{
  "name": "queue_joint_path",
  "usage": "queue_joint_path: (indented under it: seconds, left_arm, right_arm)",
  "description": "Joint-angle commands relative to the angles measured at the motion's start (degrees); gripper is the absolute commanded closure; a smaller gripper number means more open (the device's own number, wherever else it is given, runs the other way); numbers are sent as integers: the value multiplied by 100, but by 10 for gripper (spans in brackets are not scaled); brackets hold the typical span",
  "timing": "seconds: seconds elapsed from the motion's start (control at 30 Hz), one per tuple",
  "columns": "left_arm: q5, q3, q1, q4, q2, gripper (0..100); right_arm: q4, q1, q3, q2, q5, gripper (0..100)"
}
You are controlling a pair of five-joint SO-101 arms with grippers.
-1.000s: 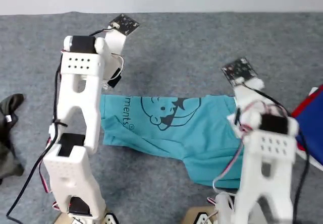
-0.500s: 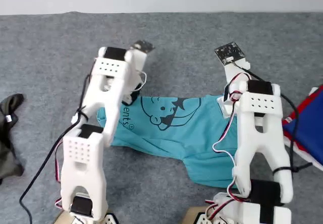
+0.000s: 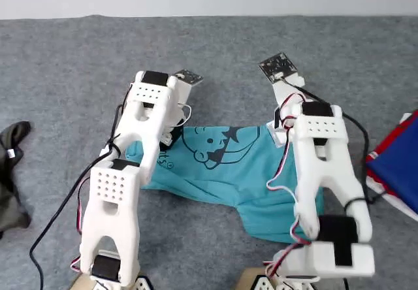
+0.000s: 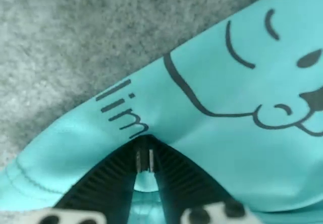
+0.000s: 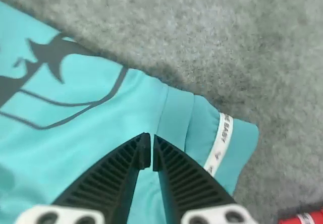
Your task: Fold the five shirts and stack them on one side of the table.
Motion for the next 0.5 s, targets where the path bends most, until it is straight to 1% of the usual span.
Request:
queue_joint_path:
  seconds: [0.0, 0.23, 0.33, 0.47]
  left_arm:
    - [26, -136, 26, 53, 299, 994]
    - [9, -330, 62, 185, 457, 994]
    - [9, -330, 62, 185, 466, 994]
    - [9, -330, 62, 185, 466, 994]
  right_arm:
    - [-303, -40, -457, 541, -35, 988]
    - [-268, -22, -1451, 1727, -35, 988]
    - [-259, 251, -1705, 2123, -35, 988]
    - [-57, 813, -2031, 2448, -26, 988]
